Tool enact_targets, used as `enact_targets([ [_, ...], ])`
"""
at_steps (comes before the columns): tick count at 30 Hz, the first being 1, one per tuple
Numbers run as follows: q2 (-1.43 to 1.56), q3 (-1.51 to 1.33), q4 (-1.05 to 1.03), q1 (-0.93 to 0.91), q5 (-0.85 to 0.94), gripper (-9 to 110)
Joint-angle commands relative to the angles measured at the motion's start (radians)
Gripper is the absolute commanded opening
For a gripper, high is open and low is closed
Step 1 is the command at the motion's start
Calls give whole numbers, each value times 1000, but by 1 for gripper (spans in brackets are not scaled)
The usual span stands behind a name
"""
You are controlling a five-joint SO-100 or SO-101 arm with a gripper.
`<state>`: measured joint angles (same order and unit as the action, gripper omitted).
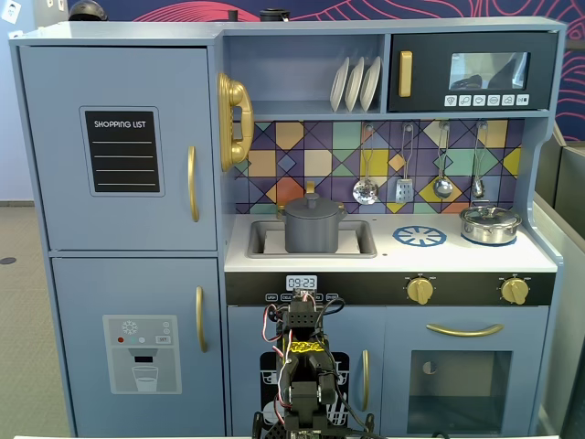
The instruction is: Take off the lid from the gray recipient and place it on the counter
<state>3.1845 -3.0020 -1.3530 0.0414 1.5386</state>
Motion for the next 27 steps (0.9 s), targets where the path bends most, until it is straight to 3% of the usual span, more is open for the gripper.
enact_targets([
  [1, -6, 0, -176, -81, -26, 0],
  [14, -6, 28, -149, -78, -75, 0],
  [19, -35, 215, -74, -80, -71, 0],
  [27, -209, 627, 225, -106, -26, 0],
])
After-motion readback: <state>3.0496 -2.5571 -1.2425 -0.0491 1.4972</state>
